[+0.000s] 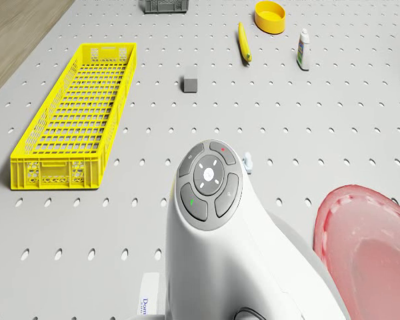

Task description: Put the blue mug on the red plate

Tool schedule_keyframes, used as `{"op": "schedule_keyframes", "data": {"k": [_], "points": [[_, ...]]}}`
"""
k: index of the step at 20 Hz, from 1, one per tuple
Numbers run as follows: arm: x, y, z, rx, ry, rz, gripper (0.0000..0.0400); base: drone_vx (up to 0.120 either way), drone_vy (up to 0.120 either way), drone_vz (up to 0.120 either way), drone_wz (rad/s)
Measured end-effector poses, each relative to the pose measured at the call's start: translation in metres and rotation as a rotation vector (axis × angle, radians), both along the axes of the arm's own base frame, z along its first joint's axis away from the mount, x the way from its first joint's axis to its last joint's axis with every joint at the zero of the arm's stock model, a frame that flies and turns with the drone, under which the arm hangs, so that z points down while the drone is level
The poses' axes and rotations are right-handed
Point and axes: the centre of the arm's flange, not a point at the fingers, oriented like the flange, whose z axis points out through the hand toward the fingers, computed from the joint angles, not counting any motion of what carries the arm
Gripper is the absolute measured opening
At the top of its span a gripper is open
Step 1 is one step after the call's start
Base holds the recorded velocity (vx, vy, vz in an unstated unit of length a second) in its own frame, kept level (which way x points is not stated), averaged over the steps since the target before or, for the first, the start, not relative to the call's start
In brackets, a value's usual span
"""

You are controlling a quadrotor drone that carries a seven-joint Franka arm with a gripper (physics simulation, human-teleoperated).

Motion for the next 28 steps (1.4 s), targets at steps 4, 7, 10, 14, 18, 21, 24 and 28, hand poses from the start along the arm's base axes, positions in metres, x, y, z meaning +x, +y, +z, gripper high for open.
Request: {"op": "schedule_keyframes", "data": {"k": [4, 7, 10, 14, 18, 21, 24, 28], "points": [[0.0000, 0.0000, 0.0000, 0.000, 0.000, 0.000, 0.0100, 0.120, -0.120, 0.000, 0.000], [0.0000, 0.0000, 0.0000, 0.000, 0.000, 0.000, 0.0100, 0.120, -0.120, 0.000, 0.000], [0.0000, 0.0000, 0.0000, 0.000, 0.000, 0.000, 0.0100, 0.120, -0.120, 0.000, 0.000], [0.0000, 0.0000, 0.0000, 0.000, 0.000, 0.000, 0.0100, 0.120, -0.120, 0.000, 0.000], [0.0000, 0.0000, 0.0000, 0.000, 0.000, 0.000, 0.0100, 0.120, -0.120, 0.000, 0.000], [0.0000, 0.0000, 0.0000, 0.000, 0.000, 0.000, 0.0100, 0.120, -0.120, 0.000, 0.000], [0.0000, 0.0000, 0.0000, 0.000, 0.000, 0.000, 0.0100, 0.120, -0.120, 0.000, 0.000], [0.0000, 0.0000, 0.0000, 0.000, 0.000, 0.000, 0.0100, 0.120, -0.120, 0.000, 0.000]]}}
